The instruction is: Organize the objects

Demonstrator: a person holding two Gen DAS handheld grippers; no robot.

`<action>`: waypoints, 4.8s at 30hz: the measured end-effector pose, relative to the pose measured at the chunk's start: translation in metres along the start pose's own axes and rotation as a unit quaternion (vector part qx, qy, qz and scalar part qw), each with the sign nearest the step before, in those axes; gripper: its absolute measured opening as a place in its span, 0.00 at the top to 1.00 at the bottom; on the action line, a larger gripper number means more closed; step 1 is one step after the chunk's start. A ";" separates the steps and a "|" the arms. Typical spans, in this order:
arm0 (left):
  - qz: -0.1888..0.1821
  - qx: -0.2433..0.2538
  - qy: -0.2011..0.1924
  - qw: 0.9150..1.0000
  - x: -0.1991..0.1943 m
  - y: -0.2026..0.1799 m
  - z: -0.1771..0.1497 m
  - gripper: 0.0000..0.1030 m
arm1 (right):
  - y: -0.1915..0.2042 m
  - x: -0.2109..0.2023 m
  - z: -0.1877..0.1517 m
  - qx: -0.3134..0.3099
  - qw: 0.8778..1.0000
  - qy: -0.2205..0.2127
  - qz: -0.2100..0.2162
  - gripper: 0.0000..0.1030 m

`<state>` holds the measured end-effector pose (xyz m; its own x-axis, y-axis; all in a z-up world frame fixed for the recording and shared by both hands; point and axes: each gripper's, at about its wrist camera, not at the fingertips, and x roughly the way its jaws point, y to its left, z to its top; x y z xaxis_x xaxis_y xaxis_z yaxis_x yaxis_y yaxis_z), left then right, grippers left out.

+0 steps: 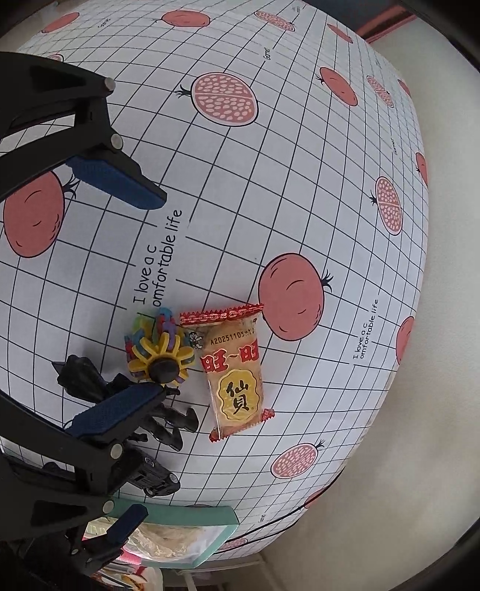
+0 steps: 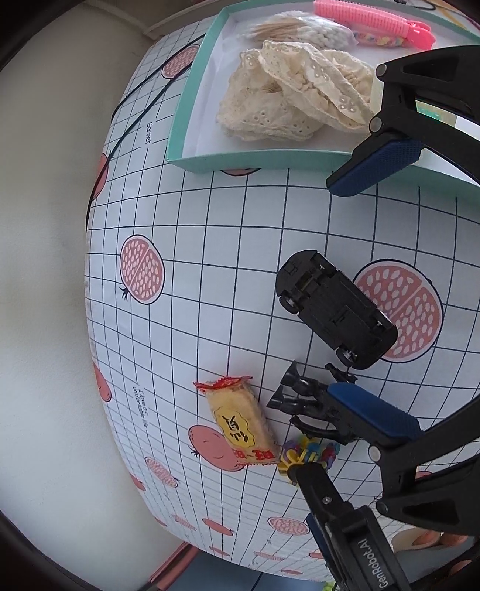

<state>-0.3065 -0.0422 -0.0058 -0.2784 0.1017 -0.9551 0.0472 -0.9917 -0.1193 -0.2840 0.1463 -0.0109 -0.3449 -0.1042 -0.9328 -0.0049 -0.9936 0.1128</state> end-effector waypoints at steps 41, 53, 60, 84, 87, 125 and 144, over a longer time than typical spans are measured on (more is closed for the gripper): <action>-0.025 -0.030 0.004 0.999 0.014 0.002 -0.010 0.62 | -0.014 0.000 -0.001 0.003 1.000 0.000 0.004 0.65; -0.028 -0.038 0.001 0.999 0.011 0.006 -0.009 0.88 | -0.013 -0.001 -0.001 0.006 1.000 -0.001 0.011 0.66; -0.036 -0.043 -0.012 0.998 0.002 0.010 -0.006 0.91 | -0.012 -0.017 0.005 0.006 1.000 -0.021 0.018 0.66; -0.040 -0.047 -0.035 0.997 -0.021 0.019 0.012 0.95 | -0.019 -0.046 0.012 0.015 0.998 -0.052 0.031 0.66; -0.038 -0.047 -0.024 0.998 -0.014 0.018 0.011 0.95 | -0.020 -0.045 0.011 0.016 0.998 -0.049 0.030 0.66; -0.012 0.000 0.035 0.999 0.019 -0.009 -0.004 0.51 | -0.022 -0.037 0.008 0.016 0.999 -0.037 0.027 0.66; -0.026 -0.008 -0.008 1.000 -0.007 -0.002 0.001 0.59 | -0.026 -0.049 0.009 0.015 0.998 -0.050 0.028 0.66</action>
<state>-0.3059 -0.0411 0.0016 -0.2968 0.1511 -0.9429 0.0486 -0.9837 -0.1729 -0.2751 0.1780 0.0351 -0.4369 -0.1524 -0.8865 -0.0104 -0.9846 0.1745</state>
